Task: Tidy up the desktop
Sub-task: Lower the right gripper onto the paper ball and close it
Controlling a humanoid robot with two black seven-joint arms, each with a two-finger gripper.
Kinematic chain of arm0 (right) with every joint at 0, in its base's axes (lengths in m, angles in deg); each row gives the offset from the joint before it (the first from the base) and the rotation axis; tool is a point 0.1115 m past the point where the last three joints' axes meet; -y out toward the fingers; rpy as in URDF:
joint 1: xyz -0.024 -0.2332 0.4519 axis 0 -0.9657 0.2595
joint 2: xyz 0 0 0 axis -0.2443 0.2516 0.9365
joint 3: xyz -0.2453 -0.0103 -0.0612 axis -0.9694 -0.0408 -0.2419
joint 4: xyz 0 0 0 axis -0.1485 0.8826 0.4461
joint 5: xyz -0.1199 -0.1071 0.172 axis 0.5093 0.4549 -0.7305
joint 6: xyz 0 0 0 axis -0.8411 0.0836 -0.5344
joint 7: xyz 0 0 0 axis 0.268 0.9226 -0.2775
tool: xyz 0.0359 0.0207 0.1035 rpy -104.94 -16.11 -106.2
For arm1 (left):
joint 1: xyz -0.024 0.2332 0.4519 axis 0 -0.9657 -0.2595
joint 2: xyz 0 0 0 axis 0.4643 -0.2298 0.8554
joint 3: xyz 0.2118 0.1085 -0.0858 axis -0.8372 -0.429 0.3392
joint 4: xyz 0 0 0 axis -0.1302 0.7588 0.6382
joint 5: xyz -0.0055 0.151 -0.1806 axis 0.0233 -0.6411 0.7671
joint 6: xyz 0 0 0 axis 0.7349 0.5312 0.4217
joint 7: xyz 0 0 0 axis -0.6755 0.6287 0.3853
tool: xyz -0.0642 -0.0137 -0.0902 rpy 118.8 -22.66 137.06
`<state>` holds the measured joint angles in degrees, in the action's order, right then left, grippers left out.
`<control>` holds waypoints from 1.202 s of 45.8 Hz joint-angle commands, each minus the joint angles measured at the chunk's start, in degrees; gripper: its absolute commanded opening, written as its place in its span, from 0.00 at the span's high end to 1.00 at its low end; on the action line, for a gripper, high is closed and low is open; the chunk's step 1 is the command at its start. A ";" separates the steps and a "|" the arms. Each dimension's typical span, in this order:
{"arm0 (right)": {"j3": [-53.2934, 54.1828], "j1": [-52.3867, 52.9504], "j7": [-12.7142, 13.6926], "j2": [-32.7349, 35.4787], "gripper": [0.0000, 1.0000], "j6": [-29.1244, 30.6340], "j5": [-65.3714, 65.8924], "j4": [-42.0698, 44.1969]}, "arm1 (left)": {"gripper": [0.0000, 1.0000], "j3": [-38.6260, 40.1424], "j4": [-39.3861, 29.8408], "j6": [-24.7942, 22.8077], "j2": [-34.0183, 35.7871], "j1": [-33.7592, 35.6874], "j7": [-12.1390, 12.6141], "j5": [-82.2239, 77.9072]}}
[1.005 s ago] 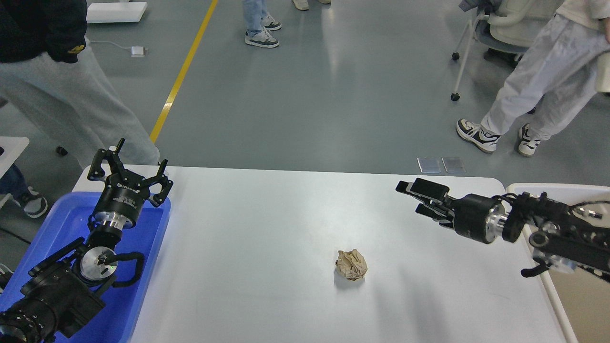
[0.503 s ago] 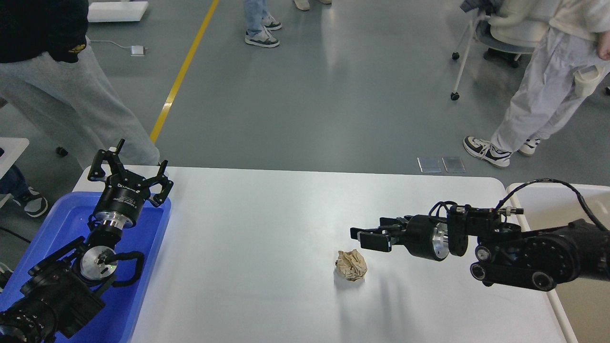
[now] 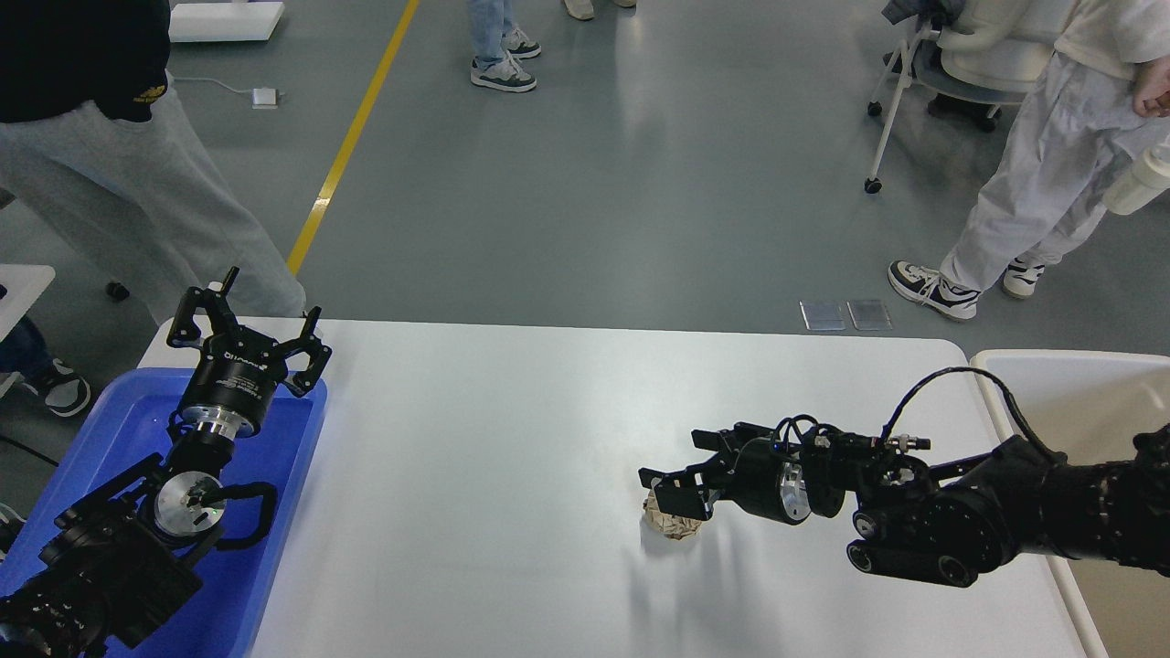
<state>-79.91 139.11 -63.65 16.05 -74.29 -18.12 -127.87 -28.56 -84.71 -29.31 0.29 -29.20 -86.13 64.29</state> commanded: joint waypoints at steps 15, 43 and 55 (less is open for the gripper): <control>-0.33 -6.65 -0.11 -5.75 0.00 -1.54 0.00 8.96 | 0.00 0.01 0.00 0.00 0.01 0.00 0.00 0.00; 0.02 -10.60 -0.38 -6.28 0.00 -2.33 -0.08 12.39 | 0.00 0.01 0.00 0.00 0.01 0.00 0.00 0.00; 0.19 -10.78 -1.08 -7.07 0.10 -2.68 -0.17 12.39 | 0.00 0.01 0.00 0.00 0.01 0.00 0.00 0.00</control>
<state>-79.83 128.69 -64.16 9.49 -76.74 -18.19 -115.64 -28.56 -84.70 -29.31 0.29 -29.20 -86.13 64.29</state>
